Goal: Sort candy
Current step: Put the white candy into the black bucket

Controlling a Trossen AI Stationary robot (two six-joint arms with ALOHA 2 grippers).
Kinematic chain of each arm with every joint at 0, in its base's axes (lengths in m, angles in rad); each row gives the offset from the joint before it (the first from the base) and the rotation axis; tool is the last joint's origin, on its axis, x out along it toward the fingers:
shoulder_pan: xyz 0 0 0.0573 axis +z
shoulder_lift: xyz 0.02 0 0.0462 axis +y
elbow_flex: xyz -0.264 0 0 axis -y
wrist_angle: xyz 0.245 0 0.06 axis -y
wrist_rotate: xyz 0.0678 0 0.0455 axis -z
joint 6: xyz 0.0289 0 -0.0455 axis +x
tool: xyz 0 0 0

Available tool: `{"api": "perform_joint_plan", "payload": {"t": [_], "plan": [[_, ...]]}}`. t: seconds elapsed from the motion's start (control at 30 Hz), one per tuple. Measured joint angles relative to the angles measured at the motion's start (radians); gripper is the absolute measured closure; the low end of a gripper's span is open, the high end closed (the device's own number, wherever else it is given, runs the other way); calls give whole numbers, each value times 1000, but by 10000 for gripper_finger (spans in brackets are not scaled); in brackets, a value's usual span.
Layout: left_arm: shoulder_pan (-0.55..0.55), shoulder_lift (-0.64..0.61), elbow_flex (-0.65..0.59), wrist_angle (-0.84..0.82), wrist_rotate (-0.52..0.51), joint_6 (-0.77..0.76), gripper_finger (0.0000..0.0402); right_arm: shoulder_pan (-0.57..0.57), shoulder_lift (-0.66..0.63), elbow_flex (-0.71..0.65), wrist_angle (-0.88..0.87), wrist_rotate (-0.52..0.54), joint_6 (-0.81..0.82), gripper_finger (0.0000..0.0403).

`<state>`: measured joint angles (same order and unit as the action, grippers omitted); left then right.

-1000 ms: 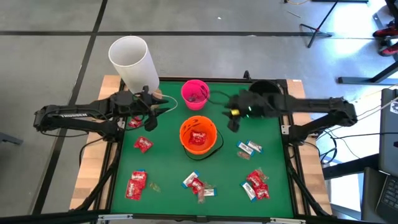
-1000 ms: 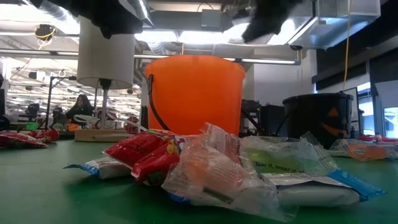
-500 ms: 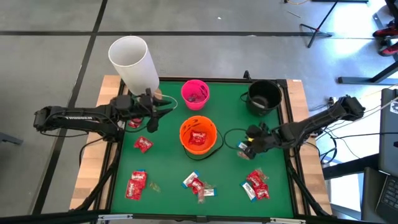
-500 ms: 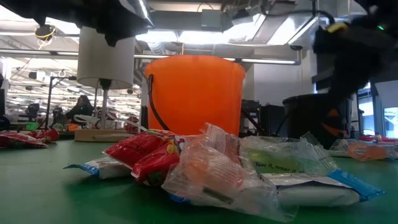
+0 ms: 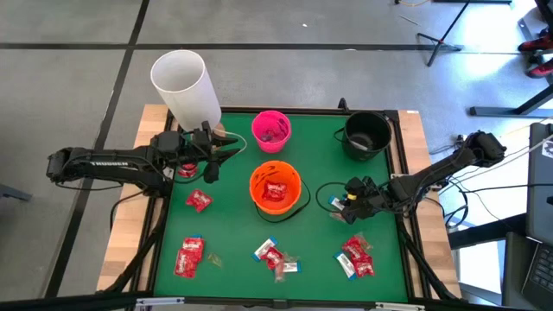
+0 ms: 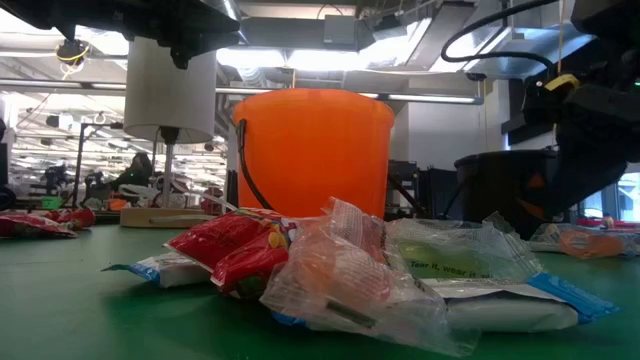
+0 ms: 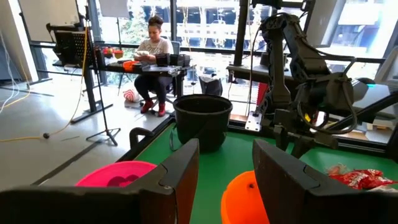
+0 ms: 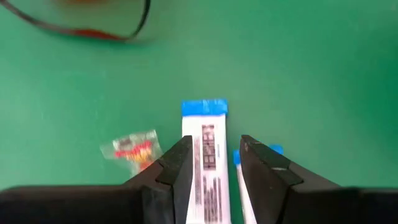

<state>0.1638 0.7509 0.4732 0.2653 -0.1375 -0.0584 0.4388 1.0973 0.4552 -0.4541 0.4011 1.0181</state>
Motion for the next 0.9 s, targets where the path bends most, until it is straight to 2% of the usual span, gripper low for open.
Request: {"api": "perform_joint_plan", "payload": {"t": [0.2,0.57,0.73,0.9], "plan": [[0,0,0,0,-1,-9,260,-1,14,0,21,22,-4,260],[0,0,0,17,-9,-10,260,-1,169,0,102,18,-15,153],[0,0,0,17,-9,-10,260,-24,231,1,102,-2,-5,149],[0,0,0,17,-7,-12,260,-57,270,5,95,-26,-34,174]]}}
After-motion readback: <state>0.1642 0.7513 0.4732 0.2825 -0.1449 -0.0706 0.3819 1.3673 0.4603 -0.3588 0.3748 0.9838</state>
